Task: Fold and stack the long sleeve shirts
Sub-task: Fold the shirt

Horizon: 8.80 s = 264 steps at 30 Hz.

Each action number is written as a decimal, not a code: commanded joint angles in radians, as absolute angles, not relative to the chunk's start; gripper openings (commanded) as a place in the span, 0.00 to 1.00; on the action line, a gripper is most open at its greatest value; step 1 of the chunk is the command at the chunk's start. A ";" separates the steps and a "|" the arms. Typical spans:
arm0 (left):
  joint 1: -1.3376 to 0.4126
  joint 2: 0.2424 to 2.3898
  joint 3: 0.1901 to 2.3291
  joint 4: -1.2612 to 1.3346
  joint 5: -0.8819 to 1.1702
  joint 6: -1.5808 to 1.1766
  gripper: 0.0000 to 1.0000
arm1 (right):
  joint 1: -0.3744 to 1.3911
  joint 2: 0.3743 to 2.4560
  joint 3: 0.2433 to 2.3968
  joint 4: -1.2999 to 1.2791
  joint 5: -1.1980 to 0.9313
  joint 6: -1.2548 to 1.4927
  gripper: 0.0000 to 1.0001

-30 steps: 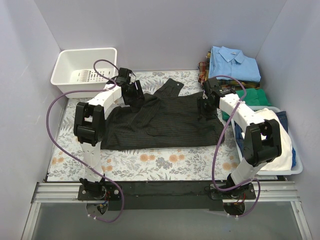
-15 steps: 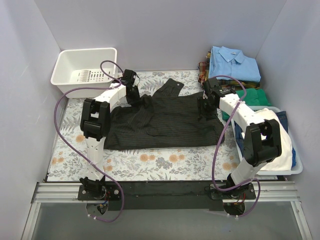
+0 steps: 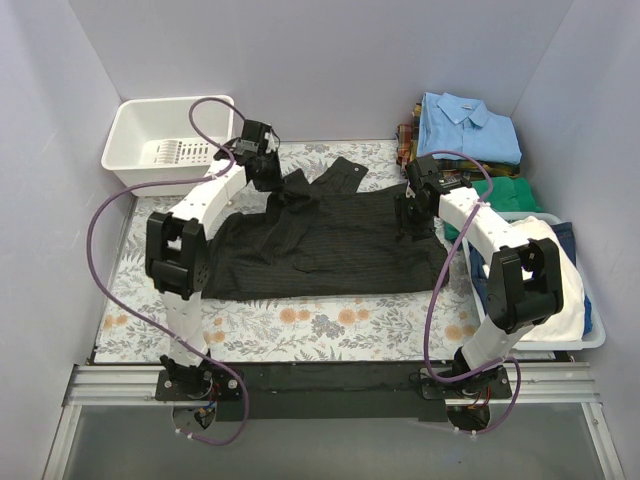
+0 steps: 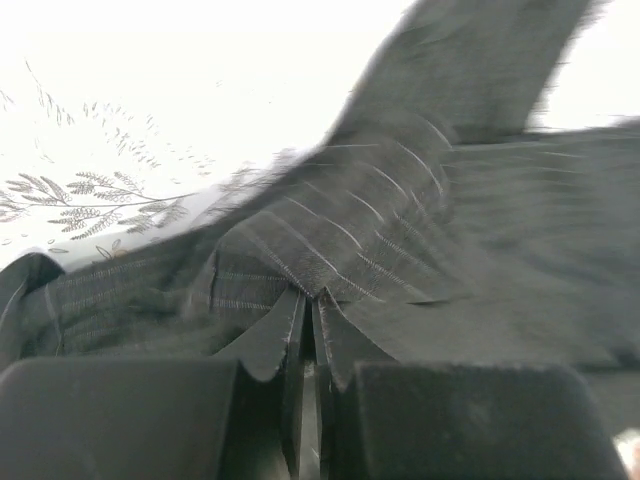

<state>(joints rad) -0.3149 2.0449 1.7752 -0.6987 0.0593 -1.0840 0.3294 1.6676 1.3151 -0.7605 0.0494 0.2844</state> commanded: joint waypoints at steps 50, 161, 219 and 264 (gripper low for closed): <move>-0.403 1.399 1.089 -0.666 -0.187 -1.321 0.74 | 0.675 2.077 1.850 -0.790 -0.290 0.147 0.65; -0.227 1.431 0.959 -0.429 -0.028 -1.035 0.71 | 0.778 1.752 2.224 -0.503 0.325 0.084 0.01; -0.048 1.485 0.834 -0.193 0.241 -1.008 0.56 | 0.686 1.756 2.261 -0.439 0.104 0.184 0.01; -0.029 1.543 0.853 -0.242 0.015 -1.106 0.00 | 0.635 1.266 1.375 -0.387 0.104 0.115 0.01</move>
